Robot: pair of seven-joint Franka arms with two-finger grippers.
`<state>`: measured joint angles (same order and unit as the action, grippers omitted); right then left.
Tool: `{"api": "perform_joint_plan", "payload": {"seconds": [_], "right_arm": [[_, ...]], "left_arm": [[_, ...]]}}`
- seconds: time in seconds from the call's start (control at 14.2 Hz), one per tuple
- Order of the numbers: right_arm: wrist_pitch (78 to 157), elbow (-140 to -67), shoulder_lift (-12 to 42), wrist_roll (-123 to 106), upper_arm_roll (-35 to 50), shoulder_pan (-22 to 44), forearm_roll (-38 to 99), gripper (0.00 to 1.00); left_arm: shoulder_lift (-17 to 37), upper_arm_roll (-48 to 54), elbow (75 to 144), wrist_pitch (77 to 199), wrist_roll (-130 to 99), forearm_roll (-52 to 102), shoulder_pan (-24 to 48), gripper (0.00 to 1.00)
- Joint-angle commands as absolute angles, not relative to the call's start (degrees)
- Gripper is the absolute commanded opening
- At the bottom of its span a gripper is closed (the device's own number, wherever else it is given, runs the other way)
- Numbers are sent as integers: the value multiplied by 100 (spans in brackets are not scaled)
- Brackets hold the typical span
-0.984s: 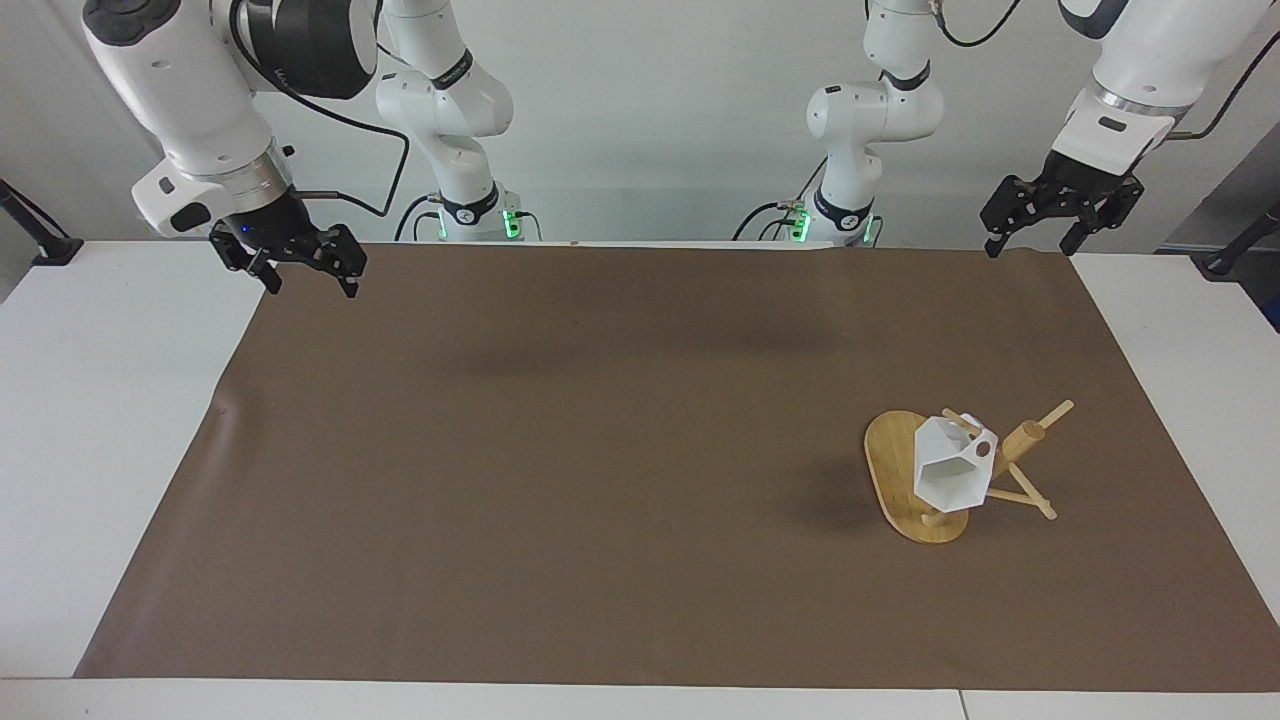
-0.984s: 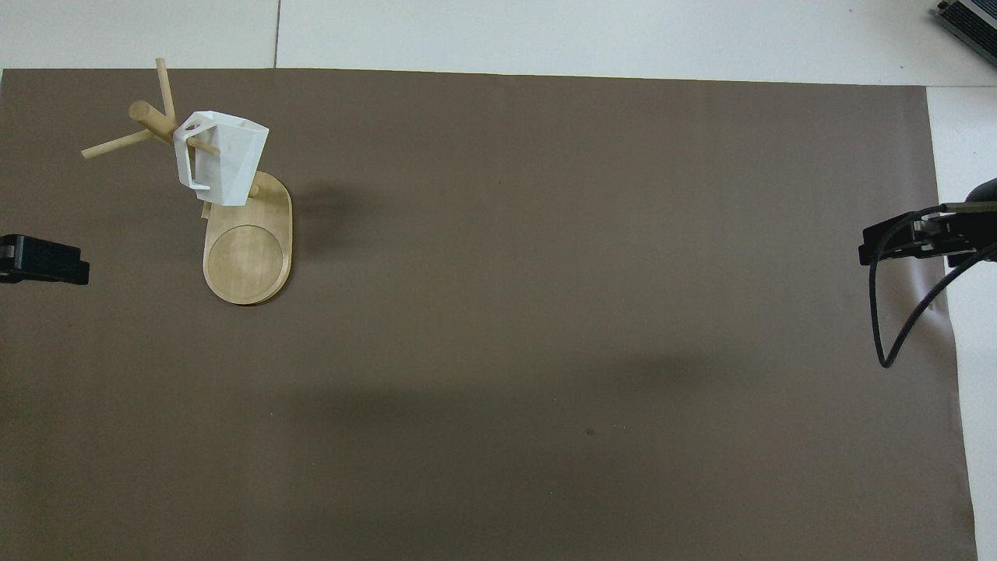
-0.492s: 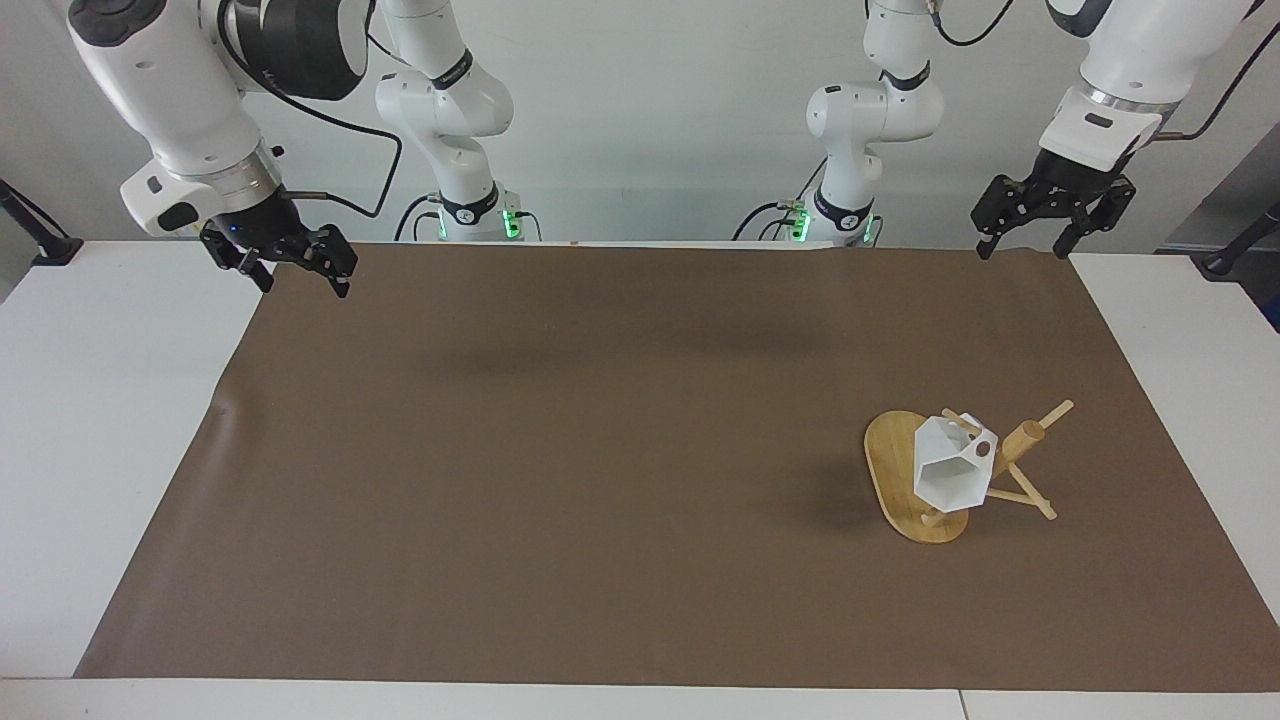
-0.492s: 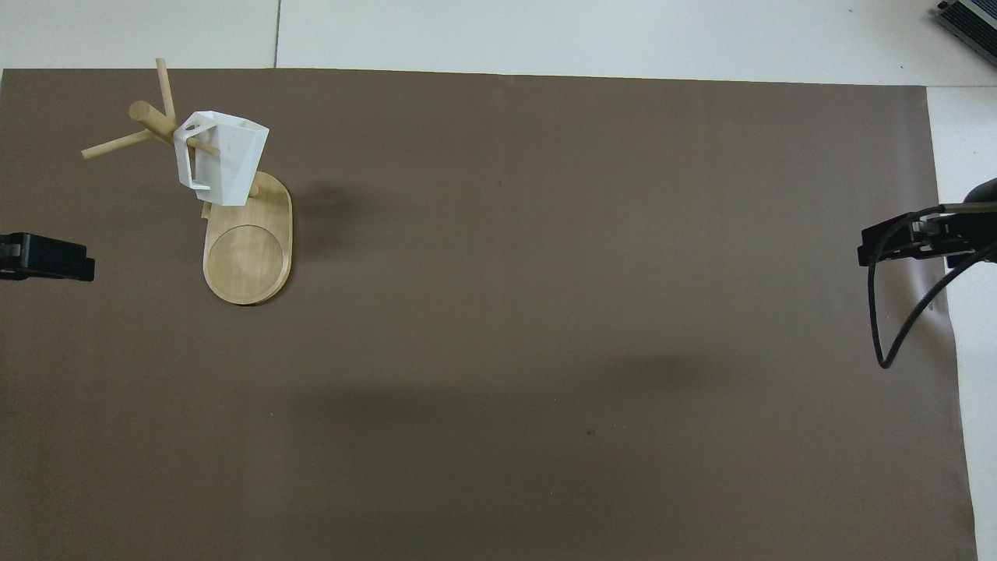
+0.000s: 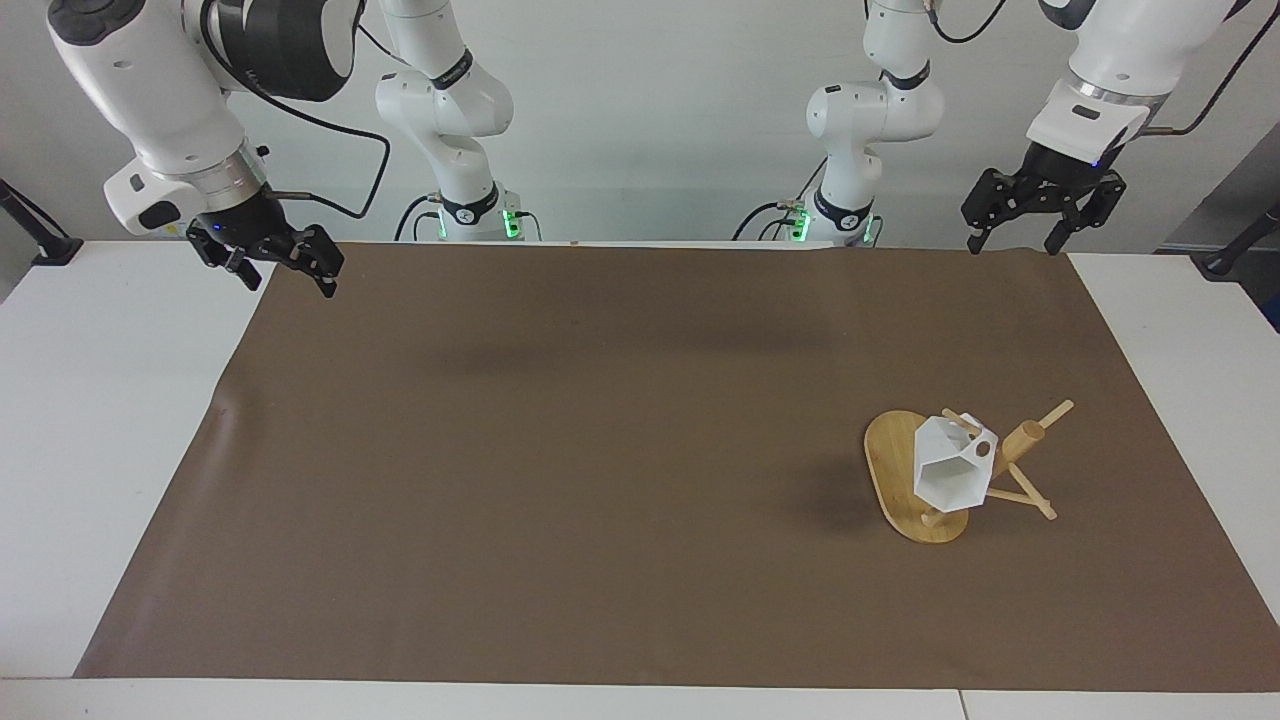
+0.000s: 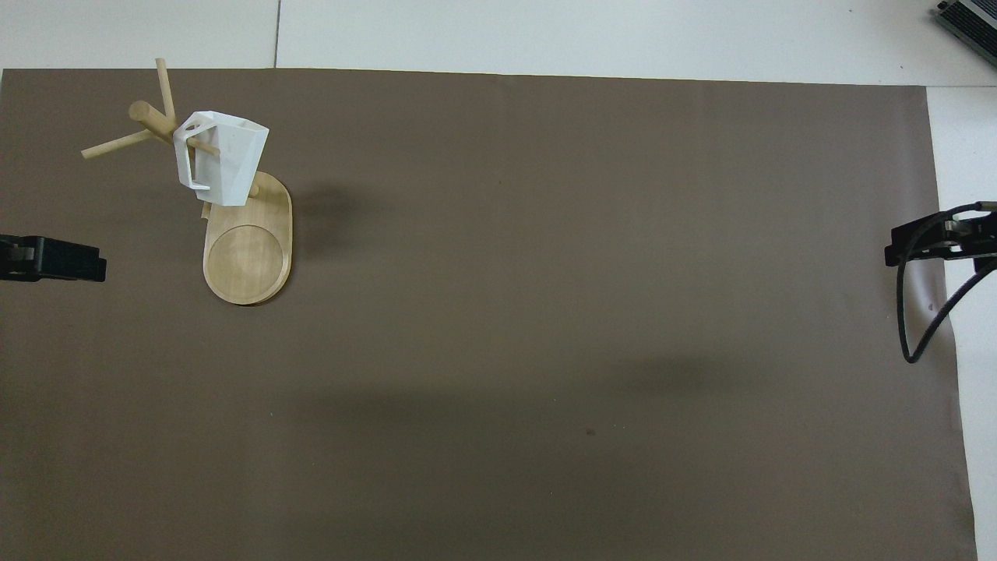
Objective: Hang cup on rack
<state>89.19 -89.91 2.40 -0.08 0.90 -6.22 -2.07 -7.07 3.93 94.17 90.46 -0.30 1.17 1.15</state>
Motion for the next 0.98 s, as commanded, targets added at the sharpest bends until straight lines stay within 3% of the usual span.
{"api": "perform_joint_plan", "payload": {"seconds": [0.0, 0.42, 0.91], "right_arm": [[8877, -9053, 158, -150, 88, -580, -123, 100], [8877, -9053, 158, -141, 123, -580, -123, 100], [8885, -9035, 141, -141, 132, -580, -123, 100]], "left_arm": [[-914, 369, 9703, 9176, 44, 264, 132, 100], [-984, 343, 9756, 8878, 332, 220, 132, 100], [-1116, 352, 10115, 9342, 237, 237, 70, 100]]}}
